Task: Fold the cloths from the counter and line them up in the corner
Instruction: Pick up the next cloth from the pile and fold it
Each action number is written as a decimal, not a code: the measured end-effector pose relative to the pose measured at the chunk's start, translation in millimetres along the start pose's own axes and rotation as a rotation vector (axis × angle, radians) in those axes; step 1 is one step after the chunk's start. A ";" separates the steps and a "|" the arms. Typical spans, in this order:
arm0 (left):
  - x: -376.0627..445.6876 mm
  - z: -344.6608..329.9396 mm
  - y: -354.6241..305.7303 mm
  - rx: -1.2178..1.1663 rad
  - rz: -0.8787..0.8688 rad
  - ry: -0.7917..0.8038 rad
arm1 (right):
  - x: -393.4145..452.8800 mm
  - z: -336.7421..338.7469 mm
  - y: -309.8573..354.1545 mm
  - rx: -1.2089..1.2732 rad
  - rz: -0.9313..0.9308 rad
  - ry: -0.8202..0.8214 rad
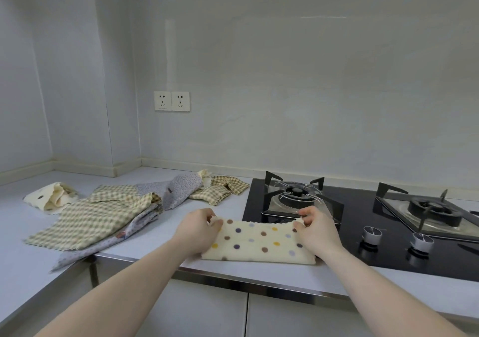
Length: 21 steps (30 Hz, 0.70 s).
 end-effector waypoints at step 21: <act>1.4 -9.8 22.1 -0.133 0.012 -0.093 | 12.4 -14.8 -1.0 -0.208 -0.165 0.243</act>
Point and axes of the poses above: each hand's wrist, its own x-axis towards the middle knuckle, its own z-axis out of the back of the hand, y = z × x, the point moved 5 cm from there along x, towards the middle knuckle, and after that the axes turned 1 degree about z, right-handed, at the moved point
